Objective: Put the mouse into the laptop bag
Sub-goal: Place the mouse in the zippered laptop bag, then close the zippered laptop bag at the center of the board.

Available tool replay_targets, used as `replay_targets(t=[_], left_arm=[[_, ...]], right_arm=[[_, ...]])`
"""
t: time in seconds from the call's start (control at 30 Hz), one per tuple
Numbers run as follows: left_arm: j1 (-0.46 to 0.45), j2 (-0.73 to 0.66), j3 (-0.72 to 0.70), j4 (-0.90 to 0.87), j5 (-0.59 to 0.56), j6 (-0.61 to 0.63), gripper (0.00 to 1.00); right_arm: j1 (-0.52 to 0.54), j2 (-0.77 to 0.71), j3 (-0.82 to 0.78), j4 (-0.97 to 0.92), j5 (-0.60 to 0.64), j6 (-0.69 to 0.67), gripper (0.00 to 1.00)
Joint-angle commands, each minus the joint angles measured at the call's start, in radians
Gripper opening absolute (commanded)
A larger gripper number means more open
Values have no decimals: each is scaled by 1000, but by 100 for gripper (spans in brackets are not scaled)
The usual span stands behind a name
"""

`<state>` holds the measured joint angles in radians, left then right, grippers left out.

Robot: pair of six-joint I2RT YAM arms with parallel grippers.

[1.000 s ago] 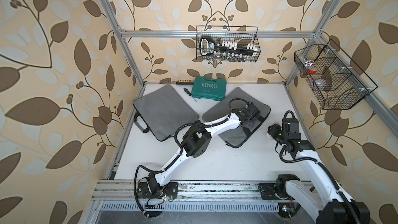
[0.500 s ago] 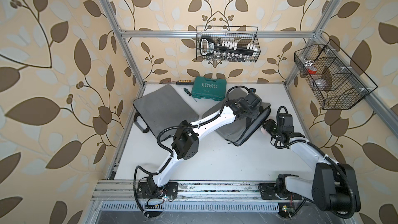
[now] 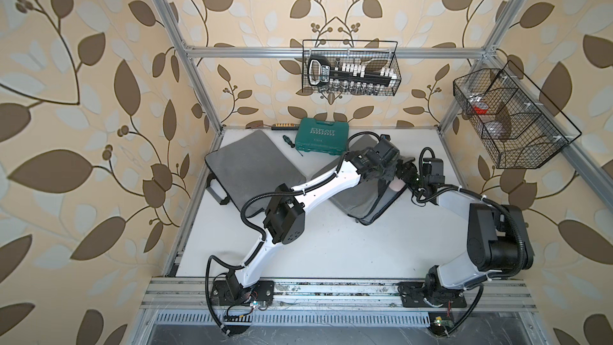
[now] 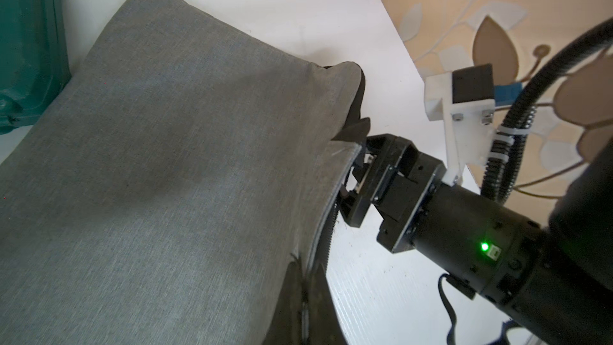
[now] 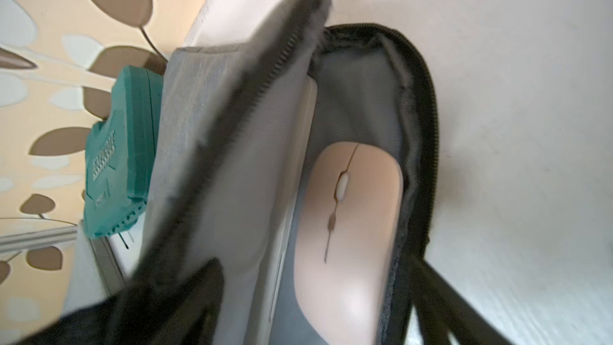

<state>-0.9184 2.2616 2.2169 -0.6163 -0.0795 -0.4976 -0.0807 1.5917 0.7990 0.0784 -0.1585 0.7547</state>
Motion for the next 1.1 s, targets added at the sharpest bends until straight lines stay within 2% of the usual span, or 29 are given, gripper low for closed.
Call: replay_targets(t=[0.0,0.13,0.27,0.33,0.37,0.4,0.43,0.47,0.5,0.57,0.63,0.77,0.87,0.97,1.07], left_arm=[[21,-66,18,30,26,-23,0],[31,-74,-8,41,38,-34,0],[32,-97,-56,68,65,-41,0],[30,-109,-69,70,94,-40,0],[29,-119,-75,60,96,-45,15],[28,-138,-95,50,95,-48,47],[27,-164,-133,58,91,-47,71],[27,-208,-207,76,86,-42,88],[26,-266,-299,116,70,-34,95],[29,-402,-511,216,36,-31,99],[32,-545,-722,308,-9,-38,99],[56,-789,-1058,353,-99,-142,99],[100,-899,-1267,432,-78,-249,99],[159,-900,-1351,493,-5,-295,99],[192,-861,-1362,536,56,-323,99]], right_arm=[[2,30,43,-4,-47,-12,97],[-9,-27,-4,-47,3,4,95],[-41,-196,-99,-107,64,39,83],[-56,-298,-123,-183,126,49,80],[-66,-355,-135,-217,149,54,82],[-69,-417,-149,-245,166,60,86],[-70,-466,-162,-272,171,61,91],[-69,-519,-176,-297,170,60,94],[-68,-567,-189,-316,150,59,98],[-46,-624,-214,-331,100,55,98],[29,-638,-225,-341,88,49,98],[336,-595,-251,-284,165,79,98],[592,-566,-261,-254,294,132,96],[863,-530,-250,-260,473,190,86],[1036,-484,-234,-283,580,245,73]])
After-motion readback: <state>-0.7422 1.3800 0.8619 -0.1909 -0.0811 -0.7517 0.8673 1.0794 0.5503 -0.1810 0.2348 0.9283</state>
